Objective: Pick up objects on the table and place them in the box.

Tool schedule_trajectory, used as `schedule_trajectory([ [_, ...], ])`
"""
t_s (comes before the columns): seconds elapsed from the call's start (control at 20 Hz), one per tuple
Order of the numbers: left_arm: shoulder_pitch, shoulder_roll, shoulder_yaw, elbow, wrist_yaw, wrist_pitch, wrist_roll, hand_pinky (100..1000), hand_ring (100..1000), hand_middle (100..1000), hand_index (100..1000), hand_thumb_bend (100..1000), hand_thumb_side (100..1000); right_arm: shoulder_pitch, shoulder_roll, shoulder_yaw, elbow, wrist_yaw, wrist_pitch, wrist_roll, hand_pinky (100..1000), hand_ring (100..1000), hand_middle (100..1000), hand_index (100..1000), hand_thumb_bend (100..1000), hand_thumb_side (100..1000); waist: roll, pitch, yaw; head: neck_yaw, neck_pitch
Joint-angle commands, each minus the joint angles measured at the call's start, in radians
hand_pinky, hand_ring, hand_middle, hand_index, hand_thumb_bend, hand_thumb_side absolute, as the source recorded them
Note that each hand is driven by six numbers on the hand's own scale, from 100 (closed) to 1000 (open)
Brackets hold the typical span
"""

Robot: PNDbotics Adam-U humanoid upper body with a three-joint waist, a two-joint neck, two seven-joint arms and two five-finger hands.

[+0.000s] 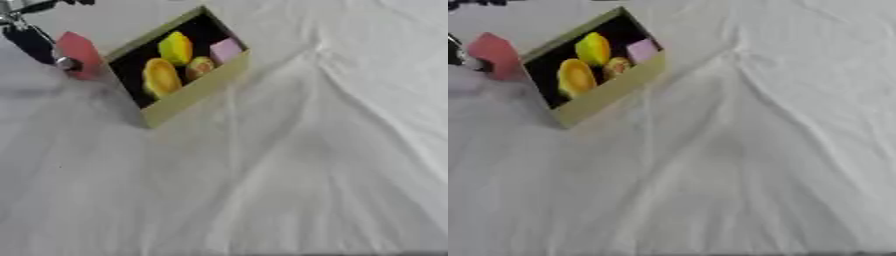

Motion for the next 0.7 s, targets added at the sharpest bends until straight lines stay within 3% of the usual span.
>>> schedule_trajectory([
  [0.05, -0.013, 0.047, 0.025, 0.009, 0.004, -0.012, -0.002, 850, 848, 808, 896, 673, 100, -0.010, -0.039, -0.012, -0.015, 0.006, 0.003, 0.000, 870, 801, 701, 821, 100, 538, -0.003, -0.017, -0.001, 0.005, -0.007],
  [0.35, -0.029, 0.025, 0.038, 0.085, -0.011, 0.019, 0.033, 838, 838, 796, 908, 657, 217, -0.010, -0.037, -0.010, -0.015, 0.006, 0.007, 0.003, 870, 799, 698, 819, 100, 541, -0.005, -0.013, -0.008, 0.014, -0.016],
  [0.55, -0.042, 0.010, 0.041, 0.139, -0.023, 0.019, 0.047, 842, 844, 813, 907, 676, 120, -0.012, -0.034, -0.009, -0.015, 0.004, 0.007, 0.005, 871, 798, 697, 819, 100, 547, -0.005, -0.010, -0.013, 0.018, -0.023],
  [0.7, -0.051, -0.001, 0.044, 0.177, -0.051, 0.010, 0.056, 847, 848, 823, 906, 692, 100, -0.014, -0.032, -0.009, -0.015, 0.001, 0.006, 0.007, 871, 797, 695, 818, 100, 549, -0.004, -0.007, -0.017, 0.021, -0.029],
])
